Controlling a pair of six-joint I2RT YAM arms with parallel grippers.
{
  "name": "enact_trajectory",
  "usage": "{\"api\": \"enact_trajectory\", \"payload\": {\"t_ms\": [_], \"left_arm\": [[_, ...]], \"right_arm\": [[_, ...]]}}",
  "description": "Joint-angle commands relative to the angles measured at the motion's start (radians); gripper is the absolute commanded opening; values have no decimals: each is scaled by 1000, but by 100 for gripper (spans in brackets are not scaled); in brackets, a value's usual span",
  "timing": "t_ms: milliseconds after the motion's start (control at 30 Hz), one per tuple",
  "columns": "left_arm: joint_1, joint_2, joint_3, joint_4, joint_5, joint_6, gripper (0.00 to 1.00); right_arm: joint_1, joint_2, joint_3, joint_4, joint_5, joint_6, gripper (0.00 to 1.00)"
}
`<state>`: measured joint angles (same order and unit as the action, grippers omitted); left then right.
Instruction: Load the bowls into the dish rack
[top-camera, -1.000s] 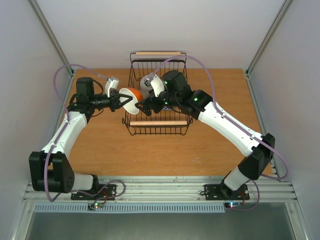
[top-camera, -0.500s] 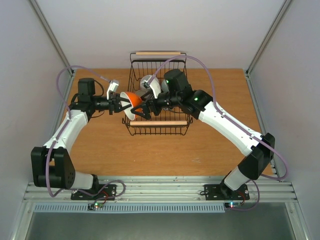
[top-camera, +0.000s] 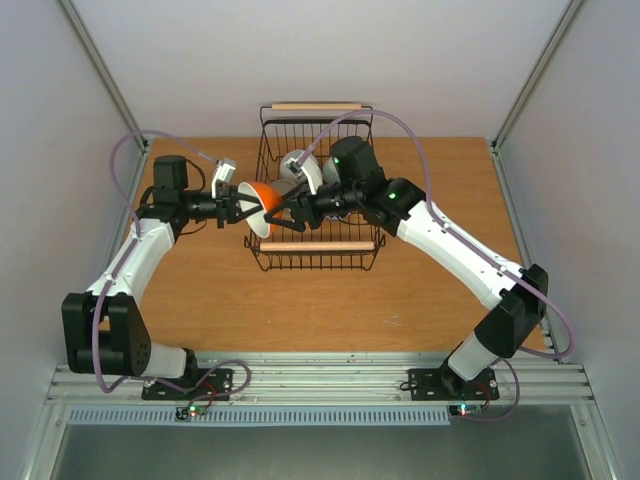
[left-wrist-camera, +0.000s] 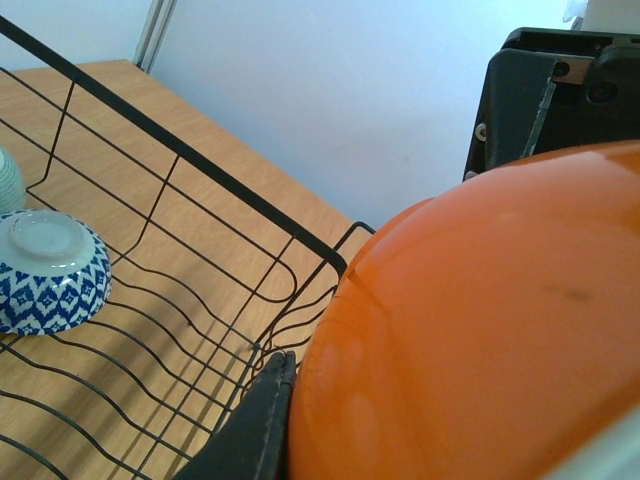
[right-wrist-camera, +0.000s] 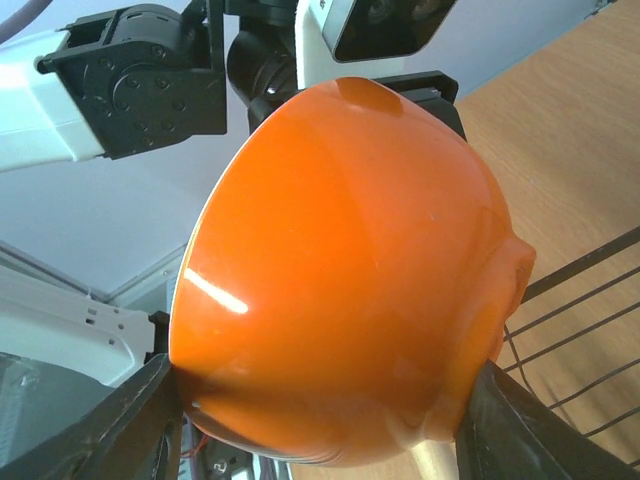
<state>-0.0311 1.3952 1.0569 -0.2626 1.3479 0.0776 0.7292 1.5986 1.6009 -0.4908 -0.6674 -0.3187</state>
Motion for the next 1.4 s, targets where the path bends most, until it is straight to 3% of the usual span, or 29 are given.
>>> {"api": "enact_trajectory", "payload": {"t_ms": [0, 67, 167, 233, 333, 433, 600, 967, 1367], "left_arm": [[-1, -14, 37, -2, 206, 16, 0], [-1, -14, 38, -4, 207, 16, 0], [-1, -14, 38, -7, 199, 12, 8], [-1, -13, 38, -7, 187, 9, 23], [-1, -14, 37, -7, 167, 5, 58], [-1, -20, 32, -4, 161, 8, 69], [-1, -42, 23, 4, 89, 11, 74], [-1, -50, 23, 13, -315, -6, 75], [0, -56, 21, 21, -450, -19, 75]], "right_arm": [[-40, 22, 27, 0, -21, -37, 15], [-41, 30, 35, -2, -28, -36, 2], [-40, 37, 36, 5, -26, -35, 1], [-40, 38, 33, 12, -3, -36, 1], [-41, 32, 30, 17, 81, -45, 1], [-50, 39, 31, 13, 170, -56, 1], [-58, 67, 70, -61, 320, -105, 1], [-59, 161, 234, -262, 700, -150, 1], [-57, 265, 321, -401, 785, -176, 1]]}}
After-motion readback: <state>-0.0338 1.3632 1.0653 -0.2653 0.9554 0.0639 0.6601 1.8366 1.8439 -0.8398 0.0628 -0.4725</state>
